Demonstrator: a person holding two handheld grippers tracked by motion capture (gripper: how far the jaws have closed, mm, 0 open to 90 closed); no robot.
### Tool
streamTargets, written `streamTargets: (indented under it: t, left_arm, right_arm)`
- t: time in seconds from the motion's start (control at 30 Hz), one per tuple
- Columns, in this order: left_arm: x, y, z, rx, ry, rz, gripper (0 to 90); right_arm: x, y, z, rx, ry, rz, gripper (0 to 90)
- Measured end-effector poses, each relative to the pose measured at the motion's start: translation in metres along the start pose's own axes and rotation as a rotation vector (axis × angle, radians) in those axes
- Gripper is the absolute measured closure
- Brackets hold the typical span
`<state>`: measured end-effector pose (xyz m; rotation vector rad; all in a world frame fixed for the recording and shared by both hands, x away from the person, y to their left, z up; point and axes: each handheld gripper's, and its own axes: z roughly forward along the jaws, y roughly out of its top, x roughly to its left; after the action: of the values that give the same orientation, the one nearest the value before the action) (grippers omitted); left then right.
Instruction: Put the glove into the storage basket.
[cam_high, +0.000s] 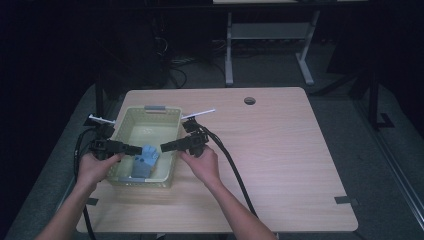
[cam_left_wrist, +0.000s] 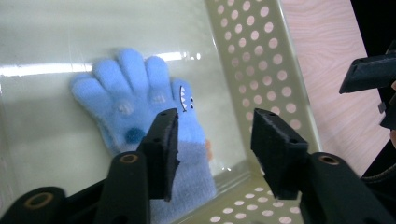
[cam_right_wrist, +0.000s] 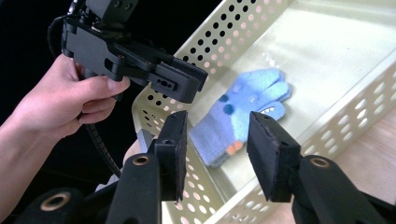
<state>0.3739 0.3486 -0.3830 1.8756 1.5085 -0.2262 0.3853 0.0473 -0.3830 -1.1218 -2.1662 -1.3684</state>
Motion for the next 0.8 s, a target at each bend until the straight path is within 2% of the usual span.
streamTargets:
  t: [0.17, 0.8]
  left_arm:
    - [-0.003, 0.002, 0.001, -0.015, -0.010, -0.015, 48.4]
    - [-0.027, 0.009, 0.004, -0.078, -0.040, 0.021, 41.6]
  right_arm:
    - [-0.003, 0.001, -0.007, -0.002, 0.005, 0.000, 54.6]
    - [-0.016, 0.001, -0.041, -0.047, 0.030, 0.019, 49.5]
